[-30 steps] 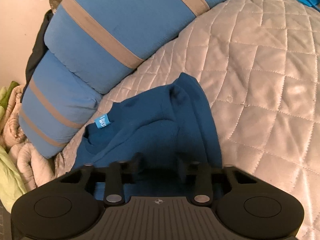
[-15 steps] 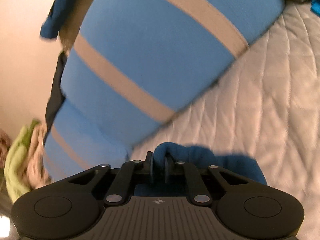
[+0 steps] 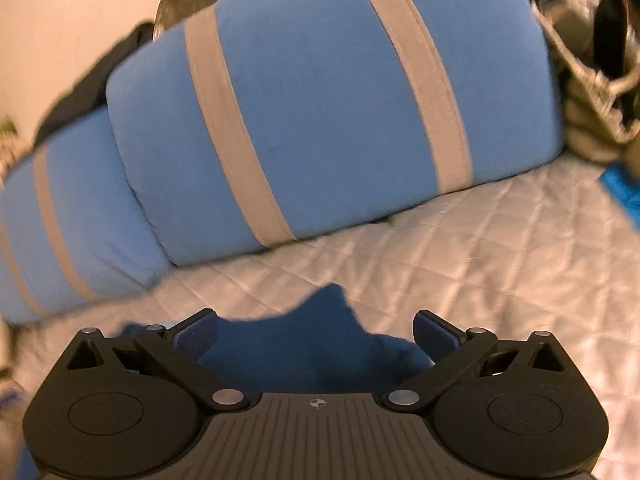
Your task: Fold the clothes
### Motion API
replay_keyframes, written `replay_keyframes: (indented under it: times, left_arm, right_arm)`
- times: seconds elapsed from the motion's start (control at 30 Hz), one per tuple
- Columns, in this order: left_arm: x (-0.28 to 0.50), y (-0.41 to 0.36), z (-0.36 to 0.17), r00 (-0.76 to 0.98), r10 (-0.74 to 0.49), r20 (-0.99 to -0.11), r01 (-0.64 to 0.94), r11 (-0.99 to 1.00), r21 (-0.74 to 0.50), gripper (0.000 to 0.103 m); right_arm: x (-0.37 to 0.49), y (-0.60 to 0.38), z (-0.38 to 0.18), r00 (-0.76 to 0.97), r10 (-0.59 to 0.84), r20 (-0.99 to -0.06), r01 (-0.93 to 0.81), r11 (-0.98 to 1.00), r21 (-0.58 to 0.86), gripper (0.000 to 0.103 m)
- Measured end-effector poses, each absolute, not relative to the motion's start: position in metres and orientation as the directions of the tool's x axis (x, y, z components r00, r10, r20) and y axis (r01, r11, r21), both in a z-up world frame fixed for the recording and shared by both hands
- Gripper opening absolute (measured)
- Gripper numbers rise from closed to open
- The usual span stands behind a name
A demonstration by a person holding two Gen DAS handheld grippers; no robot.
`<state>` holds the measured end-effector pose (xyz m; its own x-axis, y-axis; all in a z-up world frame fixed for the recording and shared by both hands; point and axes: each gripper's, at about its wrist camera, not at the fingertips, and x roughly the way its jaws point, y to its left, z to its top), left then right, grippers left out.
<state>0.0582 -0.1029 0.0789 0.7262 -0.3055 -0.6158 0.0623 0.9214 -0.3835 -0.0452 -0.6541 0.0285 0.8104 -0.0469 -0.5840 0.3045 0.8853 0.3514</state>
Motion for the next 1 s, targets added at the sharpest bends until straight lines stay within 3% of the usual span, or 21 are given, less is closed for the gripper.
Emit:
replay_keyframes:
  times: [0.27,0.73,1.0]
  left_arm:
    - [-0.009,-0.114,0.077,0.741,-0.189,-0.644,0.092,0.979,-0.182,0.074]
    - [-0.099,-0.139,0.082,0.732,-0.220,-0.645,0.250,0.967,-0.046,0.074]
    - [-0.135,-0.153,0.078,0.685,-0.274,-0.675,0.312,0.948,-0.068,0.074]
  right_arm:
    - [-0.081,-0.642,0.018,0.753,-0.148,-0.641,0.367,0.903,0.223,0.103]
    - [-0.146,-0.612,0.009,0.695,-0.305,-0.651,0.348,0.935,-0.068,0.103]
    - [-0.182,-0.613,0.000,0.677,-0.315,-0.666,0.338,0.936,-0.099,0.103]
